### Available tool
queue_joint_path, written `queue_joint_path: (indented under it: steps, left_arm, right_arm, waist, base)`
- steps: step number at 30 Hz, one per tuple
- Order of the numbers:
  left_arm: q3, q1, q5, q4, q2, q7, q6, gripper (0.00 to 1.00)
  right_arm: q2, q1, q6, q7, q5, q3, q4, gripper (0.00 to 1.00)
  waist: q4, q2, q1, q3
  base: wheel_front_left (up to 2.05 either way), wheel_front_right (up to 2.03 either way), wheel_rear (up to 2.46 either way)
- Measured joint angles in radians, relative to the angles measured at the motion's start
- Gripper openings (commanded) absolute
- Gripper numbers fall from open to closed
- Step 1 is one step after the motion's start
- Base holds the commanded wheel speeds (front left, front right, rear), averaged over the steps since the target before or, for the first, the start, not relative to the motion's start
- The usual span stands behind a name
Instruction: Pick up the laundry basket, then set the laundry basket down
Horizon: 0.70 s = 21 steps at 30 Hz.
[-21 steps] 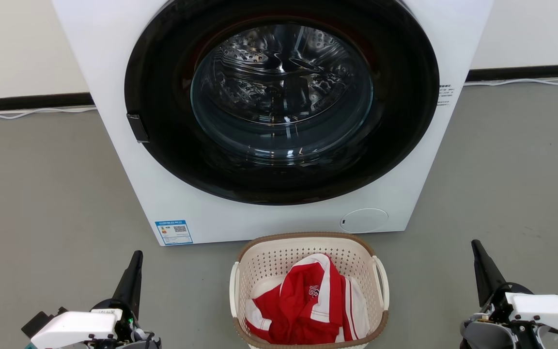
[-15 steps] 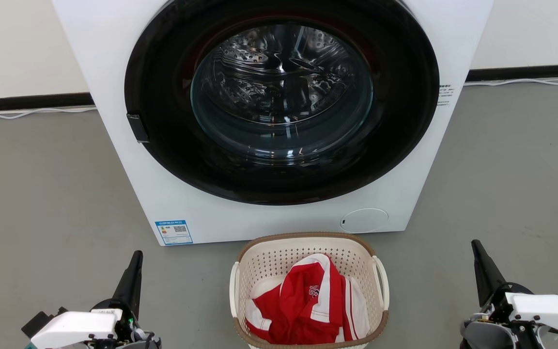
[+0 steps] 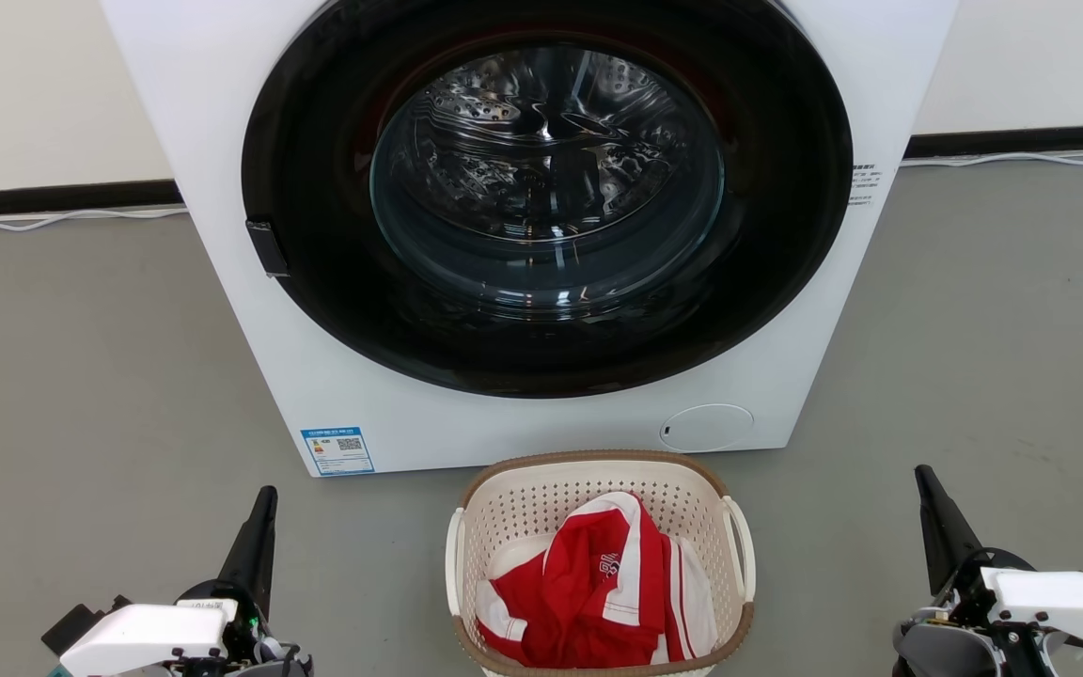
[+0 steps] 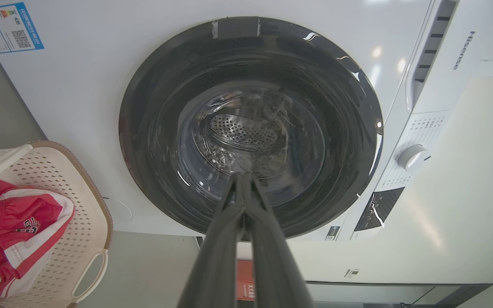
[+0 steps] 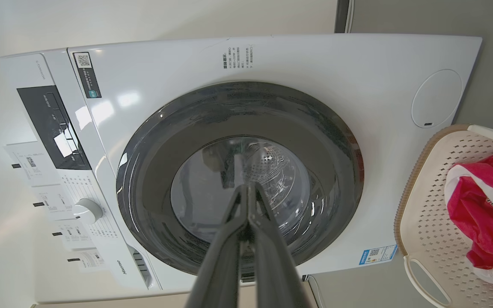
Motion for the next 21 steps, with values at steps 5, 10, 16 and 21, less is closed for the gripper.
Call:
queue_joint_path:
  steps: [5, 10, 16, 21]
  left_arm:
    - [0.0, 0.0, 0.0, 0.0, 0.0, 0.0, 0.0, 0.0]
    - [0.0, 0.0, 0.0, 0.0, 0.0, 0.0, 0.0, 0.0]
    - [0.0, 0.0, 0.0, 0.0, 0.0, 0.0, 0.0, 0.0]
    - [0.0, 0.0, 0.0, 0.0, 0.0, 0.0, 0.0, 0.0]
  right_arm:
    - [0.0, 0.0, 0.0, 0.0, 0.0, 0.0, 0.0, 0.0]
    - [0.0, 0.0, 0.0, 0.0, 0.0, 0.0, 0.0, 0.0]
    - [0.0, 0.0, 0.0, 0.0, 0.0, 0.0, 0.0, 0.0]
    - [0.0, 0.0, 0.0, 0.0, 0.0, 0.0, 0.0, 0.0]
  waist:
    - [0.0, 0.0, 0.0, 0.0]
    - [0.0, 0.0, 0.0, 0.0]
    - [0.0, 0.0, 0.0, 0.0]
    - [0.0, 0.0, 0.0, 0.0]
  base:
    - [0.0, 0.0, 0.0]
    - [0.0, 0.0, 0.0]
    - [0.0, 0.0, 0.0]
    - [0.0, 0.0, 0.0]
